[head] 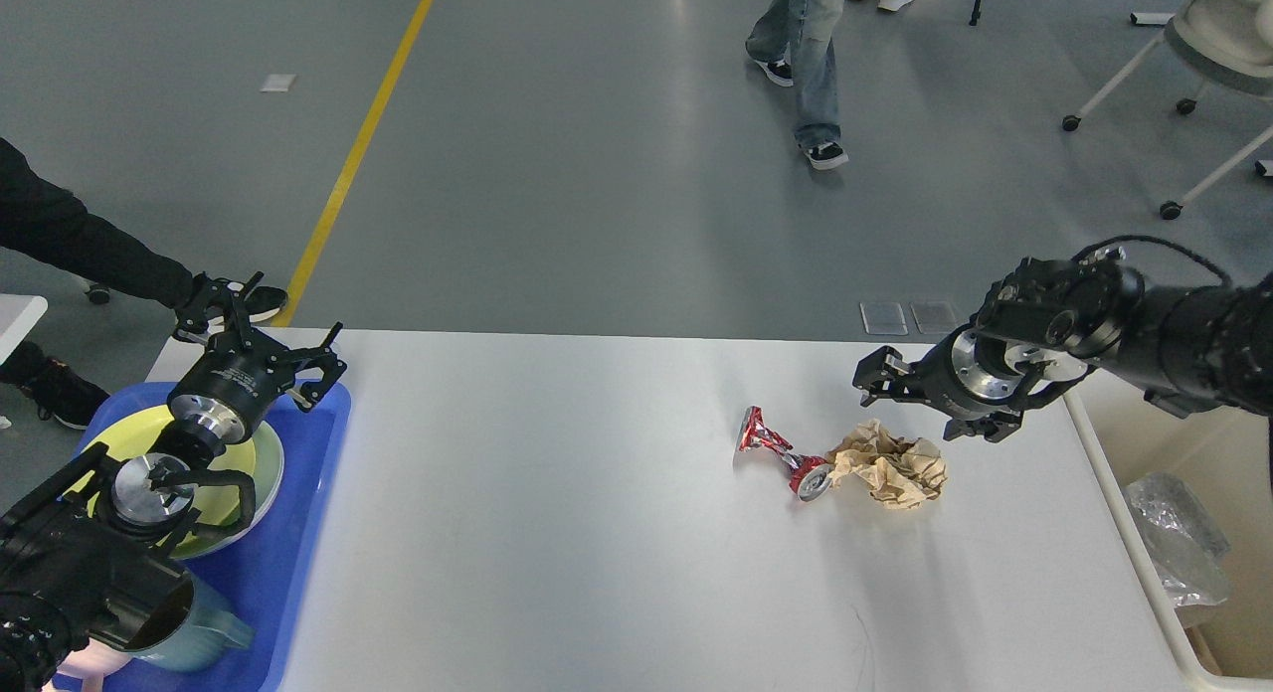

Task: Tidy desktop
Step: 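Move the right gripper down to the crumpled brown paper, then grasp the crumpled brown paper with the right gripper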

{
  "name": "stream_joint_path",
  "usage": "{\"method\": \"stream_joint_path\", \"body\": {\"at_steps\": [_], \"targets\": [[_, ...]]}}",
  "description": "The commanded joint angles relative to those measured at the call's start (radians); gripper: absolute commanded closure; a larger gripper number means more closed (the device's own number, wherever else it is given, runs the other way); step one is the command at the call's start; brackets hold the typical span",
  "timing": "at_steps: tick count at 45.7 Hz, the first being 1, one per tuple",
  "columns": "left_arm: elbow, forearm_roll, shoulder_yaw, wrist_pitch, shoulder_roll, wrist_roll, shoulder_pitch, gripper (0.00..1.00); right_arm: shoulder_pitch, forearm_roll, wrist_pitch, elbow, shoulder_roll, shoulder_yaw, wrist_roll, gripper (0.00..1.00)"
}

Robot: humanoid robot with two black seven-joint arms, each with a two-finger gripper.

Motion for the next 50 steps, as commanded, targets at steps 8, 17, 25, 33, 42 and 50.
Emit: {"method": "stream_joint_path", "body": {"at_steps": [8,17,25,33,42,50], "targets": [[0.0,0.0,0.0,0.0,0.0,0.0,0.0,0.04,-0.155,-0.006,-0.051,-0.171,0.019,0.009,0.0,0.0],[0.0,0.0,0.0,0.0,0.0,0.0,0.0,0.04,-0.201,-0.009,-0.118,-0.188,0.036,0.012,0.0,0.0],[0.0,0.0,0.0,0.0,0.0,0.0,0.0,0.04,-0.207,-0.006,-0.122,-0.186,0.037,0.014,-0.002,0.06],[0.0,0.0,0.0,0.0,0.0,0.0,0.0,0.04,-0.218,0.0,-0.123,-0.176,0.051,0.015,-0.002,0.51],[0.0,0.0,-0.001,0.0,0.0,0.0,0.0,0.04,-0.215,0.005,-0.122,-0.171,0.065,0.017,-0.003,1.0],[0.0,0.0,0.0,0.0,0.0,0.0,0.0,0.04,-0.21,0.005,-0.122,-0.173,0.065,0.017,-0.003,1.0]]}}
